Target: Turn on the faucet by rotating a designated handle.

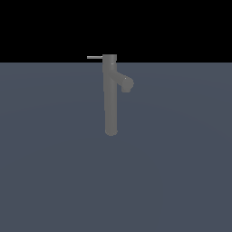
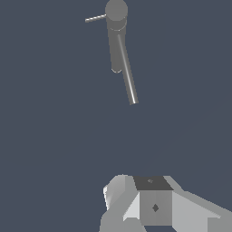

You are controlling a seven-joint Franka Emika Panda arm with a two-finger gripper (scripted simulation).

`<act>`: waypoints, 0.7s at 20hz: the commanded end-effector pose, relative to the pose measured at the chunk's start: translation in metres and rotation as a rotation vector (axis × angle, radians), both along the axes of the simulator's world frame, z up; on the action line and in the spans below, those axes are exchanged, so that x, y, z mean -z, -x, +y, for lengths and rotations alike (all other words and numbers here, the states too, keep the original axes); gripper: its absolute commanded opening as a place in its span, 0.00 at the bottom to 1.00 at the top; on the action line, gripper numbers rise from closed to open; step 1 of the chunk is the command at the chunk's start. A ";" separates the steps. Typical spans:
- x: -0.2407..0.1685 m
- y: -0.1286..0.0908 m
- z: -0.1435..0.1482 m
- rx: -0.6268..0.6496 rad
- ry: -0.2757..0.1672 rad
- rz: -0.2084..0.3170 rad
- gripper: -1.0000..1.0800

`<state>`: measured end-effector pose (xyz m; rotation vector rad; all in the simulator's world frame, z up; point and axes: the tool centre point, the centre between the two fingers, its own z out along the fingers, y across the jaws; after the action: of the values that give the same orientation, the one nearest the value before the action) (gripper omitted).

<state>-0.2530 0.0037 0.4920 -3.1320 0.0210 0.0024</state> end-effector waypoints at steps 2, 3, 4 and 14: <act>0.000 0.000 0.000 0.000 0.000 0.000 0.00; 0.001 -0.001 0.000 -0.001 0.000 0.000 0.00; 0.001 -0.002 0.000 -0.002 0.000 0.000 0.00; 0.025 -0.038 0.006 -0.029 0.001 0.000 0.00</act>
<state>-0.2228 0.0080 0.4721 -3.1328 -0.0154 0.0015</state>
